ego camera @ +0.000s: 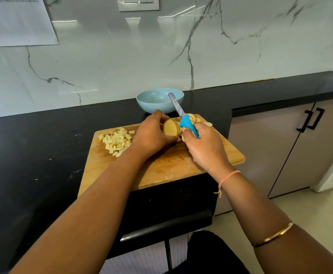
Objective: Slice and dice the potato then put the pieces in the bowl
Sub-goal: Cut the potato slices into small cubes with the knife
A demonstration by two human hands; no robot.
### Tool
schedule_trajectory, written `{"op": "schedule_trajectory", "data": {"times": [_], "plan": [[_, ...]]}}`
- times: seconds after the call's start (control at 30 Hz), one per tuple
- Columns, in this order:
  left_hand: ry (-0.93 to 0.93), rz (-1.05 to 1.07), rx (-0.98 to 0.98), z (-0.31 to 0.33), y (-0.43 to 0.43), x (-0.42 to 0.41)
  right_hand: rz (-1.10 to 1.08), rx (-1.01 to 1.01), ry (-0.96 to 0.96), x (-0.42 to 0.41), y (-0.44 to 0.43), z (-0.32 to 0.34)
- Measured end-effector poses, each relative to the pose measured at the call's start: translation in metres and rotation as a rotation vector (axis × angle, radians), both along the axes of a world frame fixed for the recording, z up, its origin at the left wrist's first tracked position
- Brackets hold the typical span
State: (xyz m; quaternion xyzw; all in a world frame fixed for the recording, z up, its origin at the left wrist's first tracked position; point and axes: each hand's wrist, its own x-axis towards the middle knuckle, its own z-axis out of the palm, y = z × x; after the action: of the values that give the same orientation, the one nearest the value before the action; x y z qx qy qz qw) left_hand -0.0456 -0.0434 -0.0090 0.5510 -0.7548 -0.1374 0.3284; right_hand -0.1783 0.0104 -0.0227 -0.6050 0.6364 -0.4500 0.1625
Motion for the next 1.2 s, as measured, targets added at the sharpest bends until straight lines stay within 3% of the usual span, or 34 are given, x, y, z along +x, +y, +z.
{"op": "schedule_trajectory", "data": {"times": [0.4, 0.6, 0.8, 0.97, 1.2], "plan": [[0.146, 0.057, 0.065, 0.004, 0.003, 0.013, -0.004, 0.017, -0.025, 0.001, 0.003, 0.002], [-0.084, 0.167, 0.16, 0.015, 0.009, 0.042, 0.005, 0.05, -0.005, 0.003, 0.006, 0.007], [-0.304, 0.149, 0.223, 0.016, 0.014, 0.039, 0.132, 0.195, 0.259, 0.009, 0.024, 0.019], [-0.265, 0.103, 0.266, 0.018, 0.016, 0.041, 0.175, 0.312, 0.487, 0.021, 0.039, 0.023], [-0.107, 0.11, 0.262, 0.012, 0.016, 0.04, 0.118, 0.344, 0.495, 0.018, 0.037, 0.03]]}}
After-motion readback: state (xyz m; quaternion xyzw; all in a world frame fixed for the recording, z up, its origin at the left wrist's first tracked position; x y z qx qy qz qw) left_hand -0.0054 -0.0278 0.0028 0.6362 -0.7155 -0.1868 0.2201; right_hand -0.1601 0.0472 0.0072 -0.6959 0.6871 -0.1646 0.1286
